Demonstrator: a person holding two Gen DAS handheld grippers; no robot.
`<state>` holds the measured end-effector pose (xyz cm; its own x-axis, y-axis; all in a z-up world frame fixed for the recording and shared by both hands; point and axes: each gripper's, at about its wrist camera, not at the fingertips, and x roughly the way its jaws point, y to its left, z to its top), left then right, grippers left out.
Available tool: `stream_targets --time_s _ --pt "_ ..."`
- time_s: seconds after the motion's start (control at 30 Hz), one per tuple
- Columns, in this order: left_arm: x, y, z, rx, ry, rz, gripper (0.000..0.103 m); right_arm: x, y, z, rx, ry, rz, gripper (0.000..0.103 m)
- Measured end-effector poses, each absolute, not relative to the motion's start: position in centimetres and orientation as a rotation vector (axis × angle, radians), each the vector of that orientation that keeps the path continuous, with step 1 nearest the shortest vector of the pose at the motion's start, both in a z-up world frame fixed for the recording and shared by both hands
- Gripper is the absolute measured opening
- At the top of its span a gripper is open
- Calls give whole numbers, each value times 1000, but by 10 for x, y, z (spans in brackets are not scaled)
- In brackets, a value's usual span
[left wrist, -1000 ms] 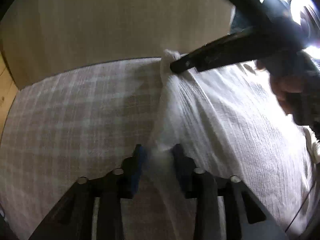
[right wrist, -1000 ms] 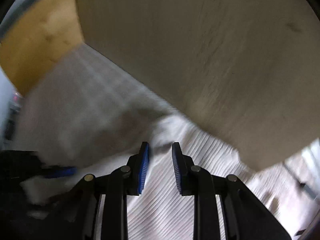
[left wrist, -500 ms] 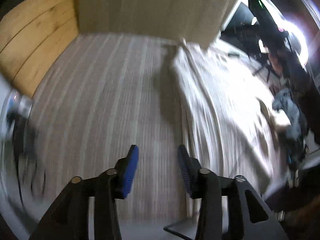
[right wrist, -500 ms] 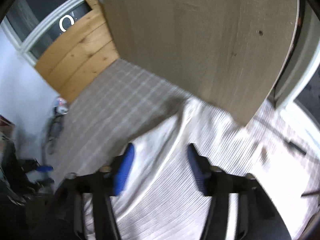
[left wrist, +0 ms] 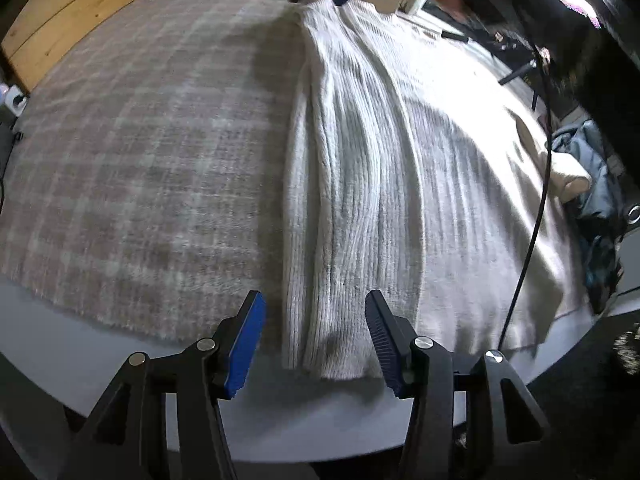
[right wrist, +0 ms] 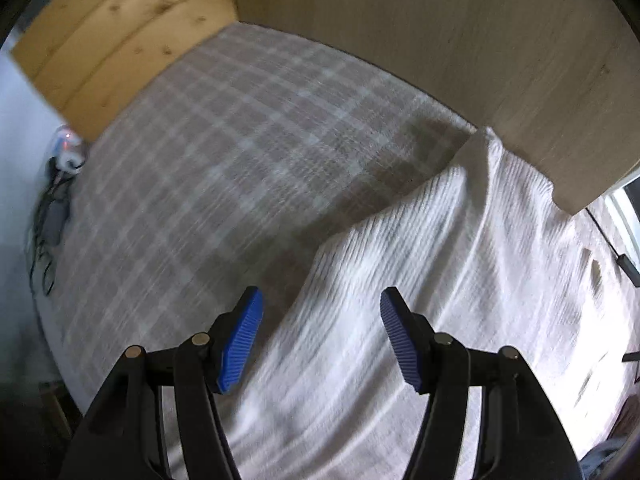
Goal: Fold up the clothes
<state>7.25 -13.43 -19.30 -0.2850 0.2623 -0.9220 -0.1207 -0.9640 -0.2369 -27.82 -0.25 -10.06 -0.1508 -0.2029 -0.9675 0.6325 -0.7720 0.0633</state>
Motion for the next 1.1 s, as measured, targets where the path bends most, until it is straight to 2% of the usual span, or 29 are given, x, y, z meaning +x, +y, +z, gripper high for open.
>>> stream_targets --time_s 0.07,0.1,0.13,0.17,0.23,0.27,0.3,0.33,0.4,0.5,0.73,0.93,1.03,1.1 --pt "73 -130 -193 -1697 -154 2342 45 -282 -10 -110 1608 521 -1957 60" --pt "74 -128 -193 -1687 -138 2344 39 -282 -13 -114 1617 548 -1953 60" --pt "74 -128 -192 -1682 -138 2342 27 -282 -16 -118 1625 581 -1953 60" --pt "73 -128 -192 -1677 -138 2340 19 -283 -17 -123 1635 613 -1958 60" --pt "73 -128 -190 -1667 -138 2336 10 -286 -15 -133 1662 641 -1959 57" --pt "74 -129 -187 -1654 -133 2337 9 -288 -12 -136 1668 632 -1953 41" --pt "75 -129 -184 -1640 -128 2338 8 -289 -9 -136 1663 625 -1954 33" --pt "75 -130 -182 -1627 -123 2339 8 -290 -5 -137 1658 617 -1954 30" --pt "78 -133 -173 -1601 -116 2347 8 -297 7 -134 1675 504 -1934 14" --pt "82 -139 -157 -1561 -108 2367 8 -309 36 -124 1690 268 -1908 13" --pt "84 -129 -130 -1483 57 2377 7 -319 91 -117 1670 8 -1903 12" --pt "86 -133 -114 -1434 -45 2434 7 -308 94 -81 1543 -41 -1924 11" --pt "81 -137 -129 -1480 -48 2428 7 -304 77 -88 1548 63 -1935 12" --pt "75 -138 -157 -1575 -17 2404 7 -301 62 -104 1575 172 -1925 18"
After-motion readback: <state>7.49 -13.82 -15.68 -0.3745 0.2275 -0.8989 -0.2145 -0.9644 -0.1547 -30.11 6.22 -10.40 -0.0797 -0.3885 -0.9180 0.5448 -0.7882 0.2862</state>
